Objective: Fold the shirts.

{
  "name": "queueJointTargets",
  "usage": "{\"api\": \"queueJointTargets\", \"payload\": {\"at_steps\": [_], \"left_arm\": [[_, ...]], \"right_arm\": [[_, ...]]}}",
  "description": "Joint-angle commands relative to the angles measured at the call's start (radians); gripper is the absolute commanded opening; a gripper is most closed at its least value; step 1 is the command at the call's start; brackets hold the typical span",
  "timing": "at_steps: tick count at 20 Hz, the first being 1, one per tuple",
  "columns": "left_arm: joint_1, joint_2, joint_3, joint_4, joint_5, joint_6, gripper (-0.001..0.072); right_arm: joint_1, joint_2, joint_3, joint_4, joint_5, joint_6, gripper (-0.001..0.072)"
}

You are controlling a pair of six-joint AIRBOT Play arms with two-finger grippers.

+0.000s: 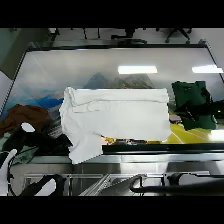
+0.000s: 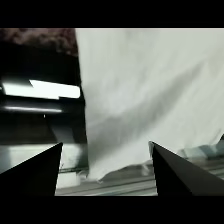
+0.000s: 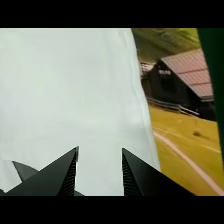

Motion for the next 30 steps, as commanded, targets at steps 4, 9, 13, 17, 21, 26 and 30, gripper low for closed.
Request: {"api": "queueJointTargets", "payload": {"at_steps": [4,9,13,17,21,26,30], "left_arm": [[0.002,-0.078,-0.058,-0.27,0.229,0.18,0.0595],[0.002,-0.106,0.112,-0.336,0.069,0.262,0.042],[0.002,-0.018,0.19,-0.248,-0.079,0.287,0.0038],[0.002,0.018,0.137,-0.248,-0.054,0.311,0.0016],[0.002,-0.031,0.082,-0.249,-0.054,0.332,0.0016],[0.002,-0.097,0.078,-0.248,-0.057,0.349,0.0017],[0.002,-0.145,0.078,-0.23,-0.058,0.349,0.002]], "right_arm": [[0.0,0.005,-0.01,0.066,0.012,-0.033,0.0321],[-0.003,0.006,-0.011,0.012,0.064,0.007,0.0322],[-0.003,0.031,-0.026,-0.197,0.096,0.103,0.0325],[-0.003,0.07,-0.126,-0.309,0.029,0.15,0.0466],[-0.003,0.066,-0.234,-0.298,-0.026,0.131,0.0466],[0.013,0.066,-0.311,-0.259,-0.079,0.083,0.0463],[0.071,0.055,-0.318,-0.185,-0.112,0.034,0.046]]}}
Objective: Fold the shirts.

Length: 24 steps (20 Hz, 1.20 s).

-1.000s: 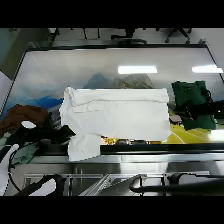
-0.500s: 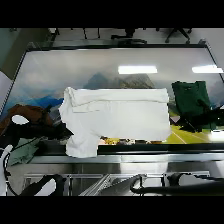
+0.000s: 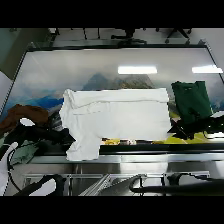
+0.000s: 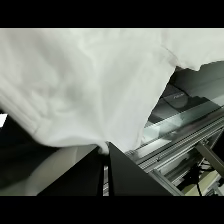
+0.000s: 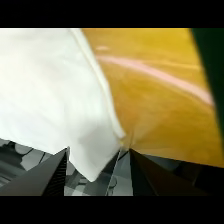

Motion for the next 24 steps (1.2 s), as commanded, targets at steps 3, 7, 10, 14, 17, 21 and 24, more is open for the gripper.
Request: {"api": "queueJointTargets", "payload": {"at_steps": [3,7,10,14,17,21,24], "left_arm": [[0.0,-0.066,-0.002,0.013,-0.002,0.003,0.002],[0.0,-0.074,-0.001,0.013,-0.024,0.029,0.0016],[0.029,-0.006,-0.001,0.014,-0.025,0.023,0.0013],[0.142,0.154,-0.001,0.012,-0.055,-0.021,0.0012],[0.138,0.224,0.014,-0.002,-0.037,-0.026,0.0012],[0.058,0.158,0.241,-0.08,-0.018,-0.04,0.0012],[-0.029,-0.008,0.495,-0.093,0.028,-0.067,0.0013]], "right_arm": [[0.067,-0.02,-0.014,0.059,-0.045,-0.036,0.0281],[0.061,-0.008,-0.013,0.026,0.021,-0.029,0.0019],[0.034,0.058,-0.011,-0.078,0.025,0.054,0.0018],[-0.01,0.172,-0.011,-0.047,0.025,0.088,0.0018],[-0.012,0.206,0.025,0.063,0.028,0.027,0.0017],[-0.011,0.138,0.172,0.213,0.006,-0.018,0.0017],[0.028,0.003,0.31,0.338,-0.062,-0.058,0.0018]]}}
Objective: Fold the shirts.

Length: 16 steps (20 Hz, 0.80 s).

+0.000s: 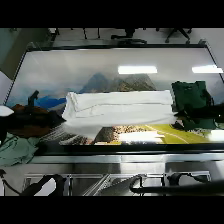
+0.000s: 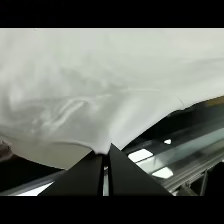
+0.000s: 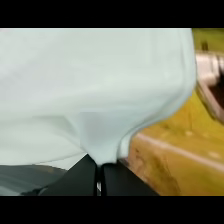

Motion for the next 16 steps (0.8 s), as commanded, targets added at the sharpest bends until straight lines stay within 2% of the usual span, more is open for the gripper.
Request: {"api": "queueJointTargets", "payload": {"at_steps": [1,7,11,12,13,14,16], "left_arm": [[-0.095,-0.173,0.271,-0.035,0.065,-0.021,0.0012],[-0.179,-0.598,0.633,-0.032,0.142,-0.034,0.0013],[-0.179,-0.785,0.797,-0.037,0.136,-0.07,0.0023],[-0.179,-0.813,0.838,-0.043,0.116,-0.07,0.024],[-0.179,-0.836,0.88,-0.043,0.09,-0.082,0.0621],[-0.179,-0.852,0.924,-0.042,0.055,-0.095,0.0703],[-0.179,-0.869,0.996,-0.042,-0.017,-0.098,0.0704]], "right_arm": [[0.047,-0.146,0.153,0.162,-0.074,-0.049,0.0019],[0.132,-0.464,0.388,0.172,-0.18,-0.074,0.0019],[0.129,-0.536,0.442,0.172,-0.213,-0.102,0.002],[0.129,-0.534,0.453,0.169,-0.215,-0.113,0.0022],[0.122,-0.528,0.472,0.164,-0.21,-0.127,0.0076],[0.116,-0.521,0.492,0.161,-0.203,-0.14,0.0229],[0.099,-0.504,0.525,0.13,-0.197,-0.149,0.0396]]}}
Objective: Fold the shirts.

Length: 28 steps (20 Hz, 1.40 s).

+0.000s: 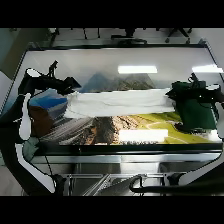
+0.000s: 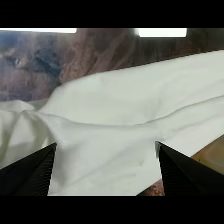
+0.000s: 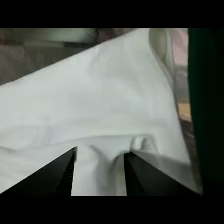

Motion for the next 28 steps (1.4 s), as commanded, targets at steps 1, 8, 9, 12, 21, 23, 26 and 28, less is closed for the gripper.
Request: {"api": "queueJointTargets", "payload": {"at_steps": [1,8,9,12,21,23,26,28], "left_arm": [[-0.002,-0.055,0.137,-0.002,-0.115,-0.026,0.0703],[-0.002,-0.054,0.222,-0.005,-0.175,-0.083,0.0704],[-0.002,-0.054,0.222,-0.005,-0.187,-0.086,0.0703],[-0.01,-0.054,0.221,-0.019,-0.199,-0.089,0.0703],[-0.19,-0.067,0.219,-0.104,-0.142,-0.07,0.0016],[-0.263,-0.096,0.219,-0.096,-0.1,-0.07,0.0015],[-0.391,-0.167,0.219,-0.057,-0.019,-0.071,0.0015],[-0.474,-0.213,0.219,-0.008,0.044,-0.09,0.0014]], "right_arm": [[-0.022,0.011,0.059,-0.066,0.002,-0.028,0.0471],[-0.027,-0.051,0.063,-0.175,0.047,0.0,0.0622],[-0.027,-0.061,0.063,-0.159,0.076,-0.001,0.0617],[-0.021,-0.086,0.063,-0.108,0.138,-0.002,0.0607],[0.039,-0.072,0.075,-0.102,0.17,-0.001,0.0019],[0.035,-0.026,0.085,-0.101,0.188,0.0,0.0018],[0.036,0.056,0.142,-0.098,0.274,0.041,0.0018],[0.037,0.107,0.198,-0.048,0.354,0.072,0.0018]]}}
